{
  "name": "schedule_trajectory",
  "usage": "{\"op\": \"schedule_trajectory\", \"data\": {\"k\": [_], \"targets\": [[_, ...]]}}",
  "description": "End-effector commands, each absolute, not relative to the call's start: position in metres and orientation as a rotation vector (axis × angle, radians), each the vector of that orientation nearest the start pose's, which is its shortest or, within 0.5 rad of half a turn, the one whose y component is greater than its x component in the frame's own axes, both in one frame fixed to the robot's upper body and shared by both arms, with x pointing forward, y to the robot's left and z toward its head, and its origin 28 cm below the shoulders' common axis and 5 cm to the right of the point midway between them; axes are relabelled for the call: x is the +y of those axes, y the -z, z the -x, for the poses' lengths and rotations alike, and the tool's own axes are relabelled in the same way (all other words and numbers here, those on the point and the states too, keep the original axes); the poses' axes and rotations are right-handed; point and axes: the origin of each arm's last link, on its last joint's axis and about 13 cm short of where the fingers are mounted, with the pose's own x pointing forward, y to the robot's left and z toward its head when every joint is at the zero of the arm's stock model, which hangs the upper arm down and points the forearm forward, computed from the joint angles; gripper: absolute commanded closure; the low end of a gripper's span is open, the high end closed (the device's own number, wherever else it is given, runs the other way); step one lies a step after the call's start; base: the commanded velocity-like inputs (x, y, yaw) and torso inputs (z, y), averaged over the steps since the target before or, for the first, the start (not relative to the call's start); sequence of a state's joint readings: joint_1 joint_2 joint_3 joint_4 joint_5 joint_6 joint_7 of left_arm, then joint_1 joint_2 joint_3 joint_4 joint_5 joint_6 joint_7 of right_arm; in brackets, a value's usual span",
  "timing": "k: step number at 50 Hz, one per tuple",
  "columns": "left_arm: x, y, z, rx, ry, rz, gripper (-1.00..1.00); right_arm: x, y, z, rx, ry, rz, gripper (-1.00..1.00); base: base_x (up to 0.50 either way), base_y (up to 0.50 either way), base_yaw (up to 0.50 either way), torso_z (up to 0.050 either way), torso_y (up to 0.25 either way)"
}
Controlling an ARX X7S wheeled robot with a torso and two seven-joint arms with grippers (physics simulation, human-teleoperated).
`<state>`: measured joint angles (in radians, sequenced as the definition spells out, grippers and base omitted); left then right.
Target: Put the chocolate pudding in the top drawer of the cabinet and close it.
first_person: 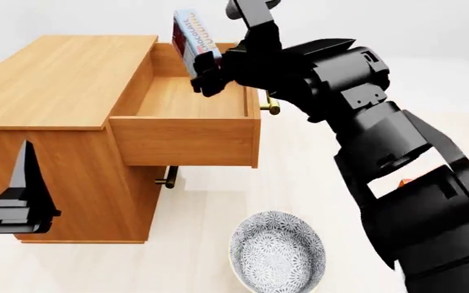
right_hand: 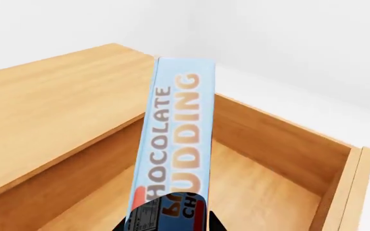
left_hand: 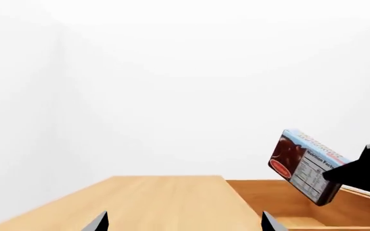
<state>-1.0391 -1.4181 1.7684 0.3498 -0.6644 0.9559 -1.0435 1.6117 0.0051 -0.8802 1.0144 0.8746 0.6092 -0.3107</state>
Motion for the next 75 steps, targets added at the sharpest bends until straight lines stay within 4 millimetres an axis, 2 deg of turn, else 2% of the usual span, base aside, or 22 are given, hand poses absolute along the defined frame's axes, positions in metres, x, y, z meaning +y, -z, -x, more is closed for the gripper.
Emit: {"op": "schedule_trajectory", "data": {"k": [1,14,18,24,34,45,46,56,75], "targets": [[0.322,-0.163,-0.174,-0.467,-0.035,-0.009,-1.00,-0.039,-0.300,-0.421,0.252,-0.630,0.106,1.00,0.00,0.00,0.00,0.000,0.000],[0.320,-0.165,-0.177,-0.467,-0.040,-0.016,-1.00,-0.042,-0.295,-0.422,0.267,-0.596,0.111,1.00,0.00,0.00,0.00,0.000,0.000],[0.328,-0.173,-0.157,-0.471,-0.040,-0.016,-1.00,-0.040,-0.292,-0.421,0.278,-0.606,0.126,1.00,0.00,0.00,0.00,0.000,0.000],[0.332,-0.177,-0.147,-0.472,-0.041,-0.017,-1.00,-0.040,-0.285,-0.421,0.308,-0.622,0.137,1.00,0.00,0.00,0.00,0.000,0.000],[0.334,-0.176,-0.146,-0.468,-0.043,-0.018,-1.00,-0.042,-0.277,-0.420,0.356,-0.647,0.143,1.00,0.00,0.00,0.00,0.000,0.000],[0.336,-0.176,-0.144,-0.465,-0.043,-0.023,-1.00,-0.043,-0.279,-0.421,0.334,-0.625,0.157,1.00,0.00,0.00,0.00,0.000,0.000],[0.337,-0.176,-0.144,-0.466,-0.044,-0.022,-1.00,-0.043,-0.279,-0.421,0.331,-0.620,0.156,-1.00,0.00,0.00,0.00,0.000,0.000],[0.339,-0.177,-0.143,-0.464,-0.046,-0.021,-1.00,-0.044,-0.282,-0.422,0.317,-0.594,0.152,-1.00,0.00,0.00,0.00,0.000,0.000],[0.340,-0.177,-0.143,-0.463,-0.041,-0.022,-1.00,-0.044,-0.307,-0.427,0.116,-0.536,0.129,-1.00,0.00,0.00,0.00,0.000,0.000]]}}
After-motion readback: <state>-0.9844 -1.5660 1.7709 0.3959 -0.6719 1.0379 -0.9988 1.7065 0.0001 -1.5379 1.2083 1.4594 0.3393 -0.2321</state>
